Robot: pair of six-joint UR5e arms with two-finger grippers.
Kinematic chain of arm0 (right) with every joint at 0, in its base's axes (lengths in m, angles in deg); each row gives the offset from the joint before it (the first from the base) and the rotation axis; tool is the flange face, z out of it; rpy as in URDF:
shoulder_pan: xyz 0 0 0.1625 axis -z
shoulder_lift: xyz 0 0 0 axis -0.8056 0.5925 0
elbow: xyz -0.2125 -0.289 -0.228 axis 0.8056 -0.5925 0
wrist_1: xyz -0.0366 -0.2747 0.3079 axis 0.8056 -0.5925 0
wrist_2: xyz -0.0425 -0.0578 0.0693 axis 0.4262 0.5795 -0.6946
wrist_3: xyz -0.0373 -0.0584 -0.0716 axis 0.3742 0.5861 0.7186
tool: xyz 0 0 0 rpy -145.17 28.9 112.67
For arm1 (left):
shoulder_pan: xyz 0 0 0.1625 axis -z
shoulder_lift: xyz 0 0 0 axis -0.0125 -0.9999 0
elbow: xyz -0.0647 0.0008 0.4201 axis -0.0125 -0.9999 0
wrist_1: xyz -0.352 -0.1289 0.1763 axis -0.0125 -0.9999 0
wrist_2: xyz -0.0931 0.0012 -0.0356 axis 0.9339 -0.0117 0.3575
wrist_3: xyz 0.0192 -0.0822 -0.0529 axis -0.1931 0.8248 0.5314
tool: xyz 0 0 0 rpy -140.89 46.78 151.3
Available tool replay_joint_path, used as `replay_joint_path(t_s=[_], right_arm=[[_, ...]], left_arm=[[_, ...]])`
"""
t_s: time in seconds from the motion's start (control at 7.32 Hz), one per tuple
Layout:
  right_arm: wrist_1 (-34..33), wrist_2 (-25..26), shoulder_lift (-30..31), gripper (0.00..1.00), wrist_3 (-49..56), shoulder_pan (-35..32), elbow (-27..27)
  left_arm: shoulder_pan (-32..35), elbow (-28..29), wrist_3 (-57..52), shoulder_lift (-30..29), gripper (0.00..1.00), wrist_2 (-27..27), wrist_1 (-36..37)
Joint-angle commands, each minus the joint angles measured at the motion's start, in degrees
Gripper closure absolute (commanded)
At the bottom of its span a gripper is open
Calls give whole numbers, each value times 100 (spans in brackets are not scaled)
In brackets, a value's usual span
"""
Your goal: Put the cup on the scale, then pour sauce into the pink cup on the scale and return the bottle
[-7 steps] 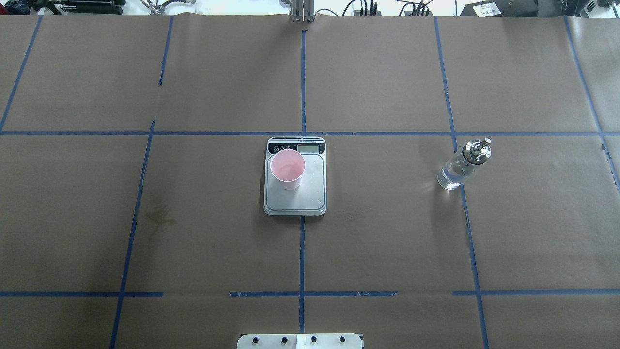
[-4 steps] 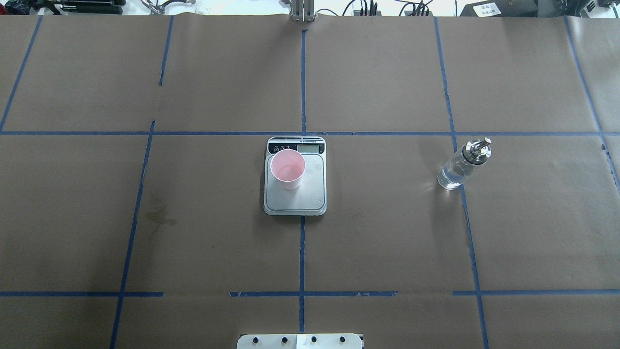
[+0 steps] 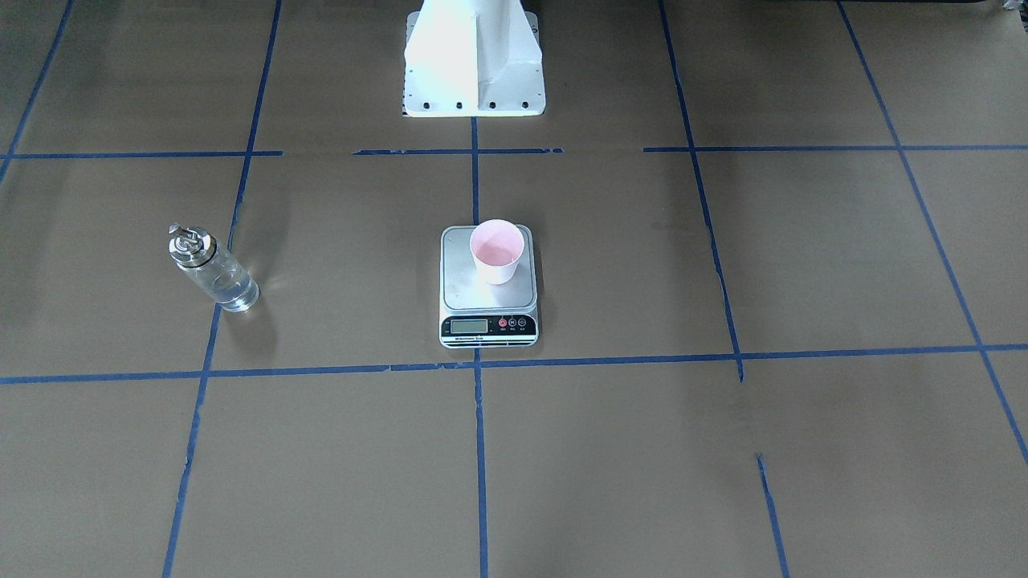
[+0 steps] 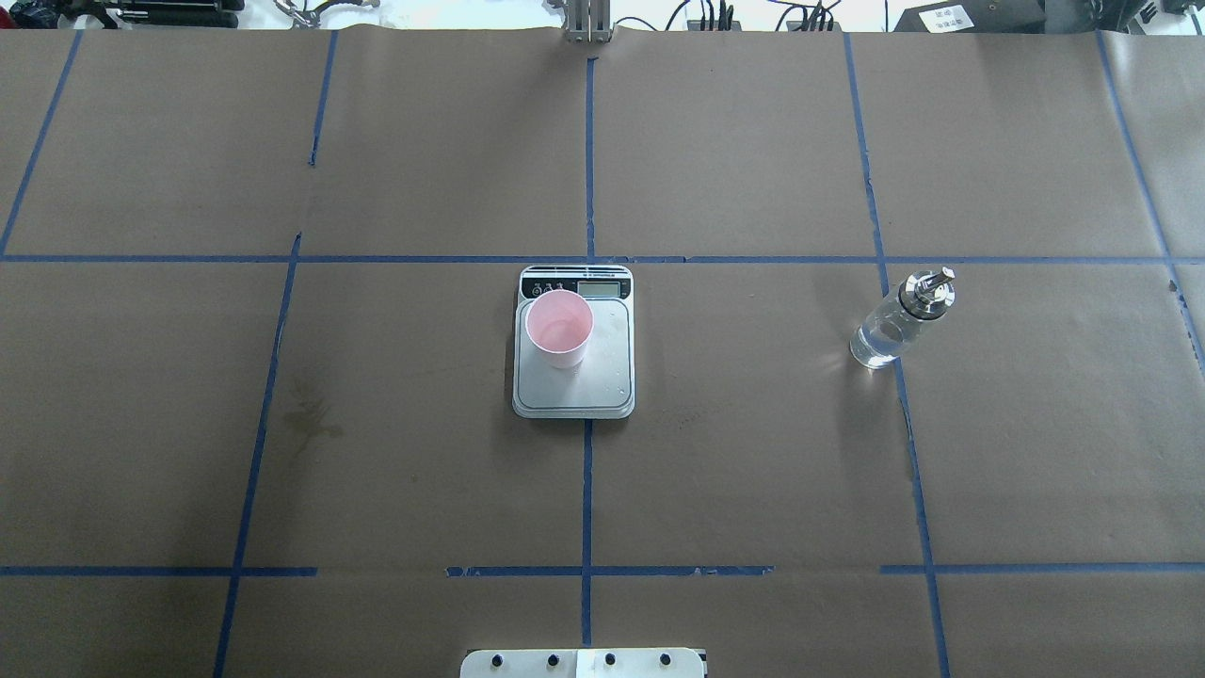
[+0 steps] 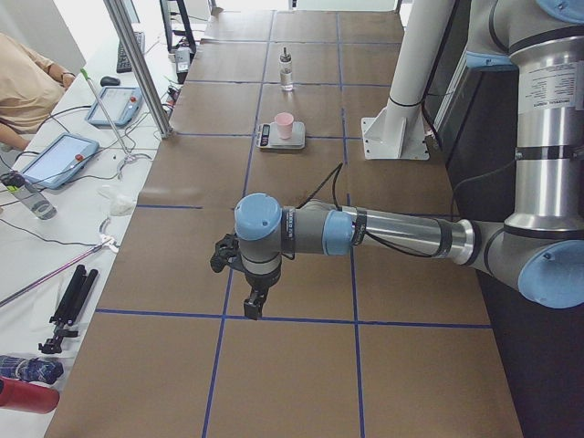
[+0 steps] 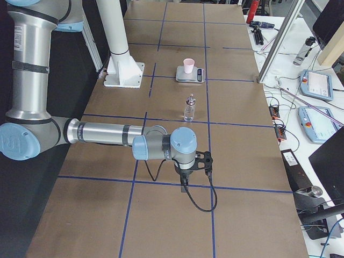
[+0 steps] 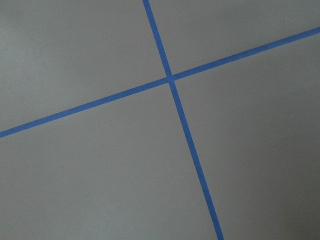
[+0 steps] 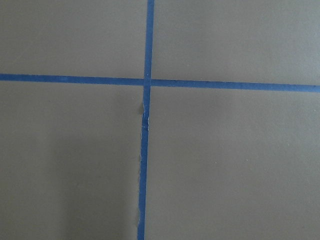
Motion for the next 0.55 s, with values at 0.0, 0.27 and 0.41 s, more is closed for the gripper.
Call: replay_joint_path(t_s=[0.0, 0.27, 0.41], right_arm=[[3, -9, 0, 0, 7, 22, 9], [3, -10, 0, 0, 16, 22, 9], [3, -10, 0, 0, 7, 22, 9]], left_arm=[[0, 34, -21, 15, 0, 9, -10], [-9, 25, -12, 6, 0, 0, -10], [-9, 34, 5, 6, 0, -26, -10]])
